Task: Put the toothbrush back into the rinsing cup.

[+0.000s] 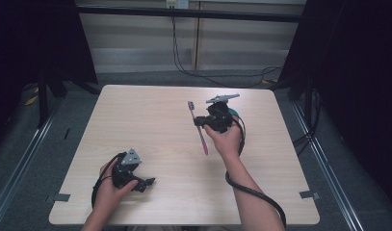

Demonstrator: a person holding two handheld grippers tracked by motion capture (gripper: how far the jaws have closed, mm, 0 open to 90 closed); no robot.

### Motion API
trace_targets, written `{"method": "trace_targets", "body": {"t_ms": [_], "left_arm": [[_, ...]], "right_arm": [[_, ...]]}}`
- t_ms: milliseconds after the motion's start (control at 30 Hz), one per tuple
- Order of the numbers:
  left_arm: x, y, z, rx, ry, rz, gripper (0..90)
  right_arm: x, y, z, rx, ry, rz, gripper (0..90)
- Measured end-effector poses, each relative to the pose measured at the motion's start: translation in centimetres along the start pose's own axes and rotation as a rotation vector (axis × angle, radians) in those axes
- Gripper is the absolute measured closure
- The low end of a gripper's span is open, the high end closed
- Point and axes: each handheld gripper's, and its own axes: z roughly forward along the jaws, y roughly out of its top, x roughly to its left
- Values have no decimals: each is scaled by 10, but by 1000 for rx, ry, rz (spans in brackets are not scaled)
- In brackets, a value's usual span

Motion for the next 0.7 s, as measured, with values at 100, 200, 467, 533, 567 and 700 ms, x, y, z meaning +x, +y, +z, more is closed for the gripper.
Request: {"method": "trace_targets", "body": {"t_ms": [100,200,467,533,567,700], "left_arm": [[0,0,0,0,0,0,0],[0,0,0,0,0,0,0],[0,0,0,0,0,0,0],[0,0,0,0,0,0,0],[0,0,0,0,0,0,0],[0,0,0,-1,0,2,0]], "right_arm": [[-1,1,-3,-14,-3,-3,809],[-3,2,-7,-28,-12,-6,809],[-8,1,-16,-52,-16,2,809],[-9,2,-17,-55,-17,0,809],[-9,2,-18,-57,-17,-1,809],[-10,5,-21,-62,-21,-12,809]]}}
